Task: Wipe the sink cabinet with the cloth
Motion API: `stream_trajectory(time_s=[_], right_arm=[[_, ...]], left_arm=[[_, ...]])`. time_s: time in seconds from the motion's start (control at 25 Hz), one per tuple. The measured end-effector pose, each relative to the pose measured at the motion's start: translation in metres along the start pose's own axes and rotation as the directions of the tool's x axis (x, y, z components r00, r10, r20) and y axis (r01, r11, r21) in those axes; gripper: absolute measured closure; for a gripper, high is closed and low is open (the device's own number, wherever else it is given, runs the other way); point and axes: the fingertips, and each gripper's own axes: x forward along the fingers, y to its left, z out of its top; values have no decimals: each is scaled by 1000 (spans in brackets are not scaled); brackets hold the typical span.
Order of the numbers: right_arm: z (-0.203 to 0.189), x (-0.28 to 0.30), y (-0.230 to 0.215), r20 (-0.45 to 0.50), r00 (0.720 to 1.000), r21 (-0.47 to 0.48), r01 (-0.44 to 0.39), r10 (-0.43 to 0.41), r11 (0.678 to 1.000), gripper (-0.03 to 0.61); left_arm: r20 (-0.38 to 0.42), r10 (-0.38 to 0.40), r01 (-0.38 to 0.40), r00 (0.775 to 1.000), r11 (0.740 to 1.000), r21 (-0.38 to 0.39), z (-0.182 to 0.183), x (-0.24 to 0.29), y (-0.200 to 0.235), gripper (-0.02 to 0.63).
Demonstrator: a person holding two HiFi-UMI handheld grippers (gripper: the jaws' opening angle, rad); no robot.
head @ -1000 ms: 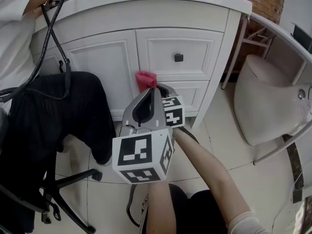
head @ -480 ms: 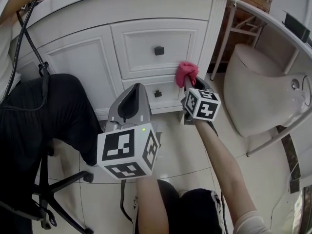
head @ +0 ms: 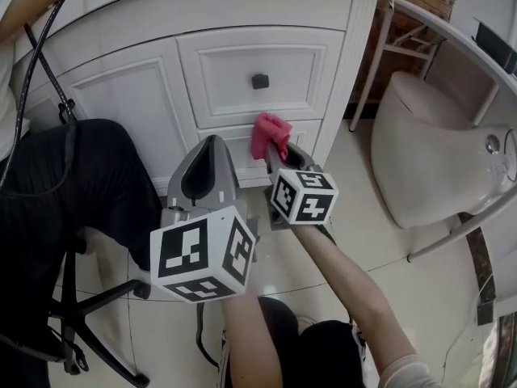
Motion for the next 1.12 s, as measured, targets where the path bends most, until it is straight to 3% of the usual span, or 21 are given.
stream_trajectory(time_s=[0.16, 0.28, 0.4, 0.48, 0.56, 0.64, 0.76, 0.88, 1.04, 1.12], right_arm=[[-55, 44, 81, -111, 981, -7, -163, 161, 987, 526], [-72, 71, 87, -124, 976, -68, -186, 177, 980, 526], [-66, 64, 66, -153, 983, -97, -119, 104, 988, 526], [-65, 55, 33, -149, 988, -66, -54, 44, 996, 526], [-63, 43, 14, -145, 989, -77, -50, 38, 996, 523], [-56, 35, 7, -131, 991, -113, -40, 25, 993, 528], [-39, 28, -24, -86, 995, -85, 48, -55, 995, 528], [-31, 18, -71, -91, 984, -127, 141, -153, 982, 528], [-29, 0, -115, -122, 969, -207, 189, -217, 960, 528], [-24, -10, -139, -113, 954, -185, 253, -276, 950, 529]], left_arm=[[-51, 14, -14, 999, 1000, -2, -12, 3, 18, 598], [-42, 38, -38, 998, 999, -18, -9, 1, 32, 600], [-41, 43, -44, 998, 999, -24, -8, 3, 41, 600], [-42, 38, -40, 998, 999, -27, -8, 3, 42, 600], [-42, 32, -33, 999, 999, -26, -9, 3, 39, 600], [-42, 18, -19, 999, 1000, -22, -9, 3, 32, 600], [-53, 0, 0, 999, 1000, -4, -11, 5, 23, 600], [-69, -8, 9, 998, 1000, 19, -14, 7, 18, 598], [-91, 5, 1, 996, 998, 61, -18, 9, 18, 600], [-95, 16, -4, 995, 993, 116, -25, 14, 16, 600]])
